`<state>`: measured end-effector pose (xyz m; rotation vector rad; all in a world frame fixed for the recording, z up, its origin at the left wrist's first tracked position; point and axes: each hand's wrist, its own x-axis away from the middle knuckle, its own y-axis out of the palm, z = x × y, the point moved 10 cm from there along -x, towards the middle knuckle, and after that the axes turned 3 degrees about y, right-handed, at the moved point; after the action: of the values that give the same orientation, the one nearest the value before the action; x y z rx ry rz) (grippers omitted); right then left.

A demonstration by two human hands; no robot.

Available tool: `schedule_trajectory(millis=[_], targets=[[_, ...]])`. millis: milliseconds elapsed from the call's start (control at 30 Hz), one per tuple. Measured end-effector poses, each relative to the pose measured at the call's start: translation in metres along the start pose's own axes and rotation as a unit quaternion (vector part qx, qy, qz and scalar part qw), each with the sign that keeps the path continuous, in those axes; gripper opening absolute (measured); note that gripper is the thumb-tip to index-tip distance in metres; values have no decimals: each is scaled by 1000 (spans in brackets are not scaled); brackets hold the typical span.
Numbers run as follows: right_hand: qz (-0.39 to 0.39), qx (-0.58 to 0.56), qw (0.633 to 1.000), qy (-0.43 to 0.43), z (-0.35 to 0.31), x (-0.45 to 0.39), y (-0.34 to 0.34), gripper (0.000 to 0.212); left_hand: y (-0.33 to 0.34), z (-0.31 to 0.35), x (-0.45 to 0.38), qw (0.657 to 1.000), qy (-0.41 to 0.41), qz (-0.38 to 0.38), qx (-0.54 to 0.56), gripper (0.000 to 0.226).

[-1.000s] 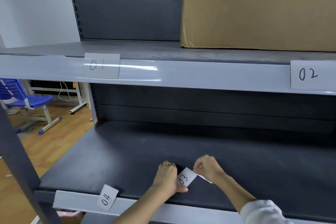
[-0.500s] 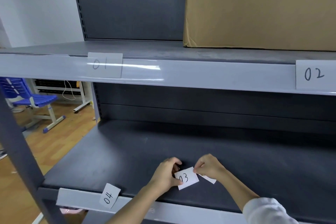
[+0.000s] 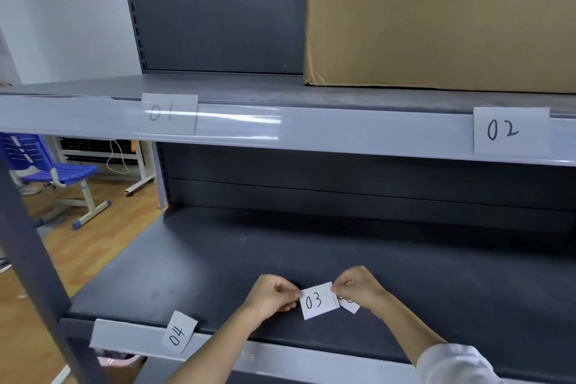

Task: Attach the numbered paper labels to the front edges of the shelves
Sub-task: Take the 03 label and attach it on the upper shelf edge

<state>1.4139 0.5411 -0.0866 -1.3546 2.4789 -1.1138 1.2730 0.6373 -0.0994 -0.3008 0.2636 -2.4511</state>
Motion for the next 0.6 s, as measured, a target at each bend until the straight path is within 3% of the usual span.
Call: schedule_trajectory(millis=[200, 367, 600], targets=[[-4, -101, 995, -19, -4, 12, -9, 18, -5, 16, 9, 998, 15, 60, 13, 18], [6, -149, 988, -49, -12, 30, -28, 16, -3, 38, 22, 988, 21, 101, 114, 12], [67, -155, 985, -41, -3, 120, -57, 17, 36, 66, 83, 994, 47, 36, 92, 14]])
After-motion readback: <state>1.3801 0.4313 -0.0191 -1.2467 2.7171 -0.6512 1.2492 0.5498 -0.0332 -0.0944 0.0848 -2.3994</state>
